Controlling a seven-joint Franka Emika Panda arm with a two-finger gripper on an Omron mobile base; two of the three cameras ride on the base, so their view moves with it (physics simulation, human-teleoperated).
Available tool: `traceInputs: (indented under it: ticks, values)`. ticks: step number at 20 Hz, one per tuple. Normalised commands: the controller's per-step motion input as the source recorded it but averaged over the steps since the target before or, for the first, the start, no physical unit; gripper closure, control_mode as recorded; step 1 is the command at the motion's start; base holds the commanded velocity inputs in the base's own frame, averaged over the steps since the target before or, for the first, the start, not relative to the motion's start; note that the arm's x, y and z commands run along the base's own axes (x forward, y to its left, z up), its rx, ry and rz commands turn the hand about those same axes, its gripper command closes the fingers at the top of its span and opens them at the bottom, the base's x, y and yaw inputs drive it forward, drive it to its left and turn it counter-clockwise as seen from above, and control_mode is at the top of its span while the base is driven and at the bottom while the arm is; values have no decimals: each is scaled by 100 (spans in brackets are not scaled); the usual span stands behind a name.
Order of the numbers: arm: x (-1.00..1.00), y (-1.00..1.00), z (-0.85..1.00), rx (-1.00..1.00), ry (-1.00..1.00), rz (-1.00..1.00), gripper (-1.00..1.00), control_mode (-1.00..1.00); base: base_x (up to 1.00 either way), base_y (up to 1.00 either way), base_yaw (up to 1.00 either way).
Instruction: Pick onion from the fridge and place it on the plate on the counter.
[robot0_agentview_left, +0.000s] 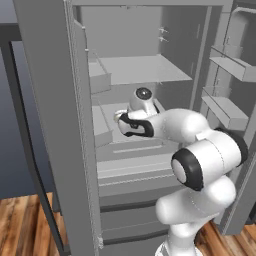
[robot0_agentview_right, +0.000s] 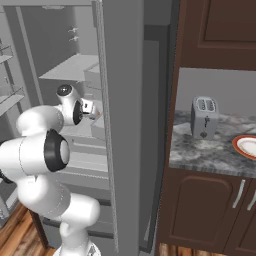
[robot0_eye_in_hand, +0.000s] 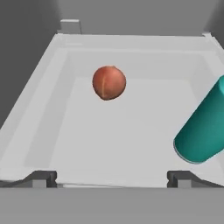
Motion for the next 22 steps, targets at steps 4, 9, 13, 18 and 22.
traceInputs:
  ticks: [4, 9, 13, 18, 22]
  values:
    - [37, 7, -12, 0, -4, 0, -100, -100, 0, 0, 0]
    - [38, 11, -12, 0, -6, 0, -100, -100, 0, 0, 0]
    - [29, 8, -7, 0, -7, 0, -100, -100, 0, 0, 0]
    - [23, 2, -13, 0, -3, 0, -100, -100, 0, 0, 0]
    - [29, 0, -14, 0, 0, 0, -100, -100, 0, 0, 0]
